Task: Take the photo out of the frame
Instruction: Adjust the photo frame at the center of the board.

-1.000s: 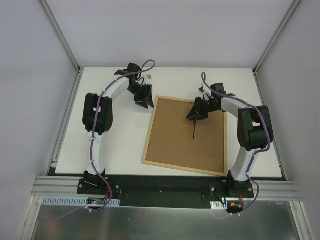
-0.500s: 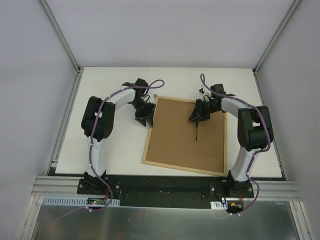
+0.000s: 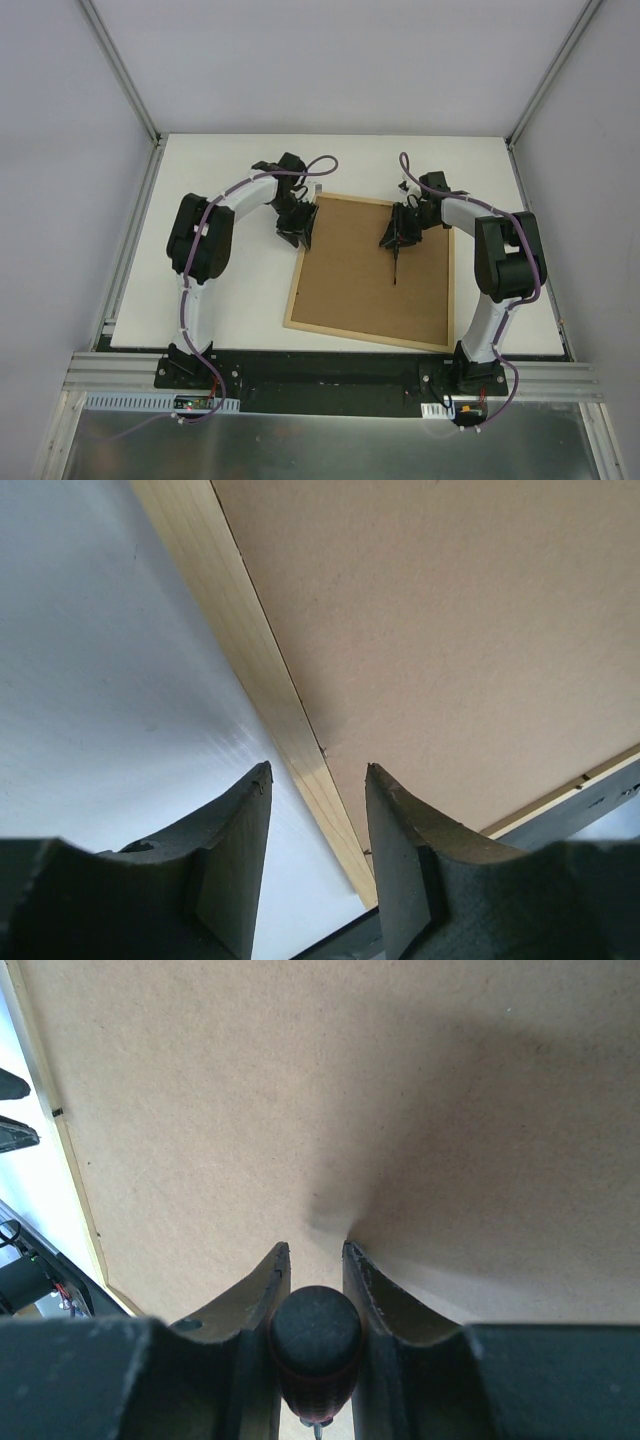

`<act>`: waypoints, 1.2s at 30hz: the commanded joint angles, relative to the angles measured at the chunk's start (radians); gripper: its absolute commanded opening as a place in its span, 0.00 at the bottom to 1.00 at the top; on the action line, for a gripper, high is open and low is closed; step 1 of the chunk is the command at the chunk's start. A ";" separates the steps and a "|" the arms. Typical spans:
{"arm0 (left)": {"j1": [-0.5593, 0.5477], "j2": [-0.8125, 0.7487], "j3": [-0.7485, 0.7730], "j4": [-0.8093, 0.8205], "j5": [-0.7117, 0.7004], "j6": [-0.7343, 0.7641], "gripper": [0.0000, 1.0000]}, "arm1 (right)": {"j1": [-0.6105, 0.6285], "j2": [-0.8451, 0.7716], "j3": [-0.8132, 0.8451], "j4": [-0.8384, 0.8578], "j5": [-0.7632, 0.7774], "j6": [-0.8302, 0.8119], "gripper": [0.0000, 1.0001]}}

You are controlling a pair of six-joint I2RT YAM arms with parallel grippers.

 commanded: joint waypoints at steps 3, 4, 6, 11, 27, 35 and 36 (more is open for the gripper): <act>-0.002 0.034 0.063 -0.022 -0.009 -0.004 0.37 | 0.011 -0.030 -0.012 0.014 0.027 -0.007 0.00; -0.004 0.040 0.065 -0.023 -0.004 -0.006 0.36 | 0.013 -0.030 -0.012 0.014 0.032 -0.008 0.00; -0.007 0.048 0.066 -0.028 0.004 -0.006 0.36 | 0.014 -0.031 -0.013 0.014 0.039 -0.005 0.01; -0.022 0.050 0.059 -0.045 -0.012 0.009 0.37 | 0.014 -0.039 -0.009 0.012 0.042 -0.002 0.00; -0.025 0.082 0.082 -0.046 -0.035 -0.014 0.11 | 0.014 -0.044 0.014 0.008 0.073 -0.022 0.00; 0.056 0.099 0.232 -0.052 0.005 -0.049 0.38 | 0.013 0.036 0.152 -0.034 0.141 -0.076 0.00; 0.059 0.074 0.230 -0.052 0.019 -0.040 0.43 | 0.014 0.029 0.159 -0.037 0.141 -0.081 0.00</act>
